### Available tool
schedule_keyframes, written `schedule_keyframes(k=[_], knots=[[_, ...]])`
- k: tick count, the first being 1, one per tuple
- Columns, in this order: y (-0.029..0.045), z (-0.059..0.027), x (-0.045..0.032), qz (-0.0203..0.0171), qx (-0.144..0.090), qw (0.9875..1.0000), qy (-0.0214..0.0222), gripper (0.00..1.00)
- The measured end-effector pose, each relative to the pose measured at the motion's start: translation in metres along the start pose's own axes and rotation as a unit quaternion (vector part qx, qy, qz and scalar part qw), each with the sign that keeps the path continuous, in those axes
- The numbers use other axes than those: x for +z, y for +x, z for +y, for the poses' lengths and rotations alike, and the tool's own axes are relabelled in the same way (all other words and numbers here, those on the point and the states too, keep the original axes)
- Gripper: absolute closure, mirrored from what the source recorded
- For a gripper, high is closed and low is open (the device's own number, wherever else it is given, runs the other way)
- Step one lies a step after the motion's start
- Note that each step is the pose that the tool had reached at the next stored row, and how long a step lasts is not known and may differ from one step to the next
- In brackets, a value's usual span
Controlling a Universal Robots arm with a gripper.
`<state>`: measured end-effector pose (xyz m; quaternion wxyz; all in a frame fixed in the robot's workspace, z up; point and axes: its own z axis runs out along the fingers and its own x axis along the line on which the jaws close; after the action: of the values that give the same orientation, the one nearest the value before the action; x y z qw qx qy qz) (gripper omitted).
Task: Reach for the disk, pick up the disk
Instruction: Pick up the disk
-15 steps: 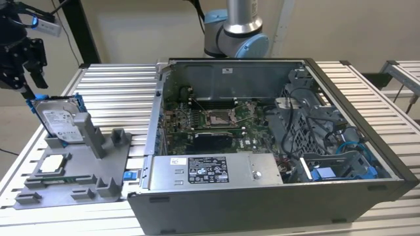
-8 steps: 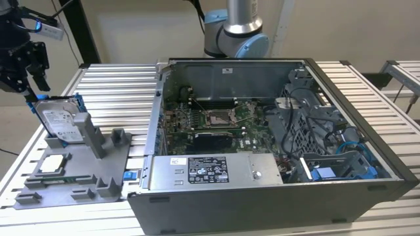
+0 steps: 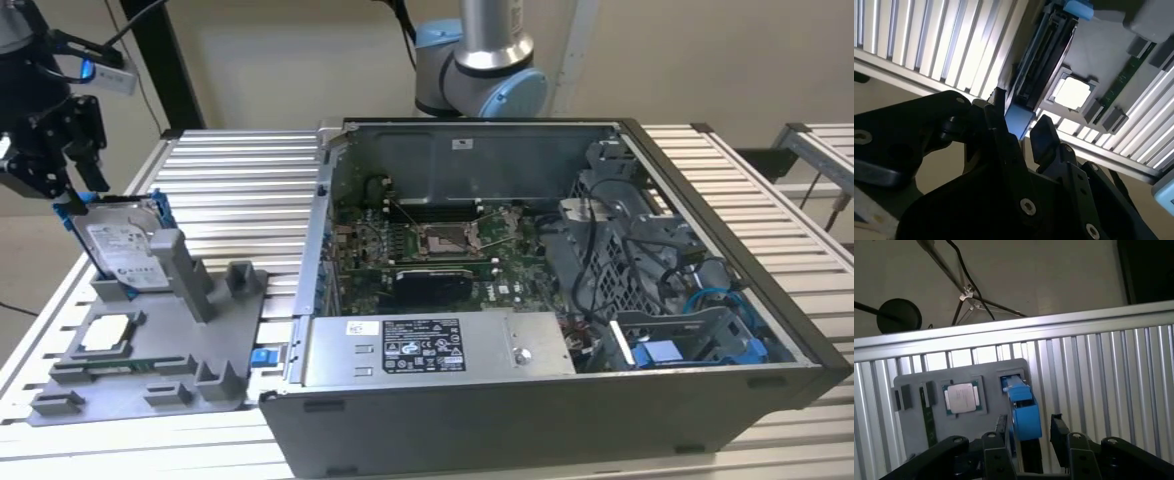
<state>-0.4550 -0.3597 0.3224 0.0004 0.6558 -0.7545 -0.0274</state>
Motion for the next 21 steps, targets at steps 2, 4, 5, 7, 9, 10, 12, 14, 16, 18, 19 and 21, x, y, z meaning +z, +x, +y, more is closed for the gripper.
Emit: schedule_keyframes(k=[2, 4, 5, 7, 9, 10, 12, 14, 16, 18, 19, 21], knots=[[0.0002, -0.0002, 0.0055, -0.0002, -0.002, 1.0000, -0.0001, 0.00], [0.0004, -0.0004, 0.0091, -0.0003, -0.004, 1.0000, -0.0002, 0.00], [0.0005, -0.0005, 0.0109, -0.0004, -0.005, 1.0000, -0.0003, 0.00], [0.0008, -0.0007, 0.0145, -0.0005, -0.008, 1.0000, -0.0004, 0.00], [0.0013, -0.0009, 0.0181, -0.0006, -0.010, 0.9999, -0.0004, 0.00], [0.0015, -0.0010, 0.0200, -0.0005, -0.011, 0.9999, -0.0005, 0.00], [0.0020, -0.0012, 0.0235, -0.0005, -0.014, 0.9999, -0.0007, 0.00], [0.0026, -0.0014, 0.0272, -0.0004, -0.017, 0.9999, -0.0007, 0.00], [0.0032, -0.0016, 0.0308, -0.0003, -0.020, 0.9998, -0.0008, 0.00], [0.0038, -0.0018, 0.0344, -0.0002, -0.022, 0.9998, -0.0007, 0.00], [0.0041, -0.0019, 0.0363, -0.0002, -0.023, 0.9997, -0.0006, 0.00], [0.0045, -0.0021, 0.0398, -0.0002, -0.025, 0.9997, -0.0002, 0.00]])
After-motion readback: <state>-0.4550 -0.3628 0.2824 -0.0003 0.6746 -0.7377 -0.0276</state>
